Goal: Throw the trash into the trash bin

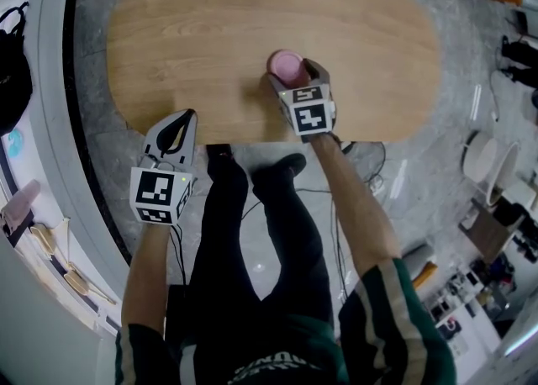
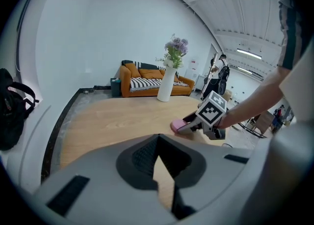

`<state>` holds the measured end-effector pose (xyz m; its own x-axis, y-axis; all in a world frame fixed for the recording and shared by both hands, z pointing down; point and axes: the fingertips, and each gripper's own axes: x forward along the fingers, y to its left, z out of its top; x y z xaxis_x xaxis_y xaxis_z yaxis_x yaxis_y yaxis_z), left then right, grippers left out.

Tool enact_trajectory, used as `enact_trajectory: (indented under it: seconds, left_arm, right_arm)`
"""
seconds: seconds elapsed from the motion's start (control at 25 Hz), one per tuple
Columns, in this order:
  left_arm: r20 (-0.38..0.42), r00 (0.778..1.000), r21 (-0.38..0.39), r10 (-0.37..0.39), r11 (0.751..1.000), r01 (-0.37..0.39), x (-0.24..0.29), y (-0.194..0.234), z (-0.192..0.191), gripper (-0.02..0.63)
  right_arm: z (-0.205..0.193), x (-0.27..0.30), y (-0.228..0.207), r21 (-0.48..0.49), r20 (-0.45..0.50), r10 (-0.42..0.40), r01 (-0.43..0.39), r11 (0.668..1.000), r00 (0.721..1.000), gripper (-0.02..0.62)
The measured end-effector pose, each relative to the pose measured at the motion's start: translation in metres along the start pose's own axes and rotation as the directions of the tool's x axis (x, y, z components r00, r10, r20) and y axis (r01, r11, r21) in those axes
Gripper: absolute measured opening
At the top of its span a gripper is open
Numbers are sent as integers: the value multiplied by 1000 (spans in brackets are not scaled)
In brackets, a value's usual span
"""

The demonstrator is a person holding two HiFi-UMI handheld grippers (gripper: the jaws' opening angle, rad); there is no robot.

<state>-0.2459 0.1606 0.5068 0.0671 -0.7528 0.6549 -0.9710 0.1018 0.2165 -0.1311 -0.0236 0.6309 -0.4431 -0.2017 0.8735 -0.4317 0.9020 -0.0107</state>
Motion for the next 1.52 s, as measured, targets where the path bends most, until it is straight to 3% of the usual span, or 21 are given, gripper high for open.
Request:
enact_trajectory:
  seconds: [0.36, 0.64, 0.88, 1.08, 1.52]
  left_arm:
    - [-8, 997, 61, -71, 996, 71, 25, -34, 13, 0]
    - [-33, 981, 159, -193, 968, 196, 60, -109, 34, 0]
    - [-62, 951, 251, -304, 917, 309, 85, -178, 50, 0]
    - [-92, 923, 304, -374, 872, 384, 105, -236, 54, 0]
    - [-175, 849, 379, -499, 762, 526, 152, -361, 38, 0]
  right_arm:
    - [-19, -50, -20, 107, 116, -32, 19, 994, 993, 339]
    - [-80, -107, -81, 263, 153, -156, 112, 958, 976, 339]
    - [-146, -158, -126, 421, 167, -272, 181, 889, 948, 339]
    - [-215, -184, -156, 533, 127, -364, 246, 810, 923, 339]
    - [-352, -201, -195, 657, -32, -488, 386, 647, 872, 339]
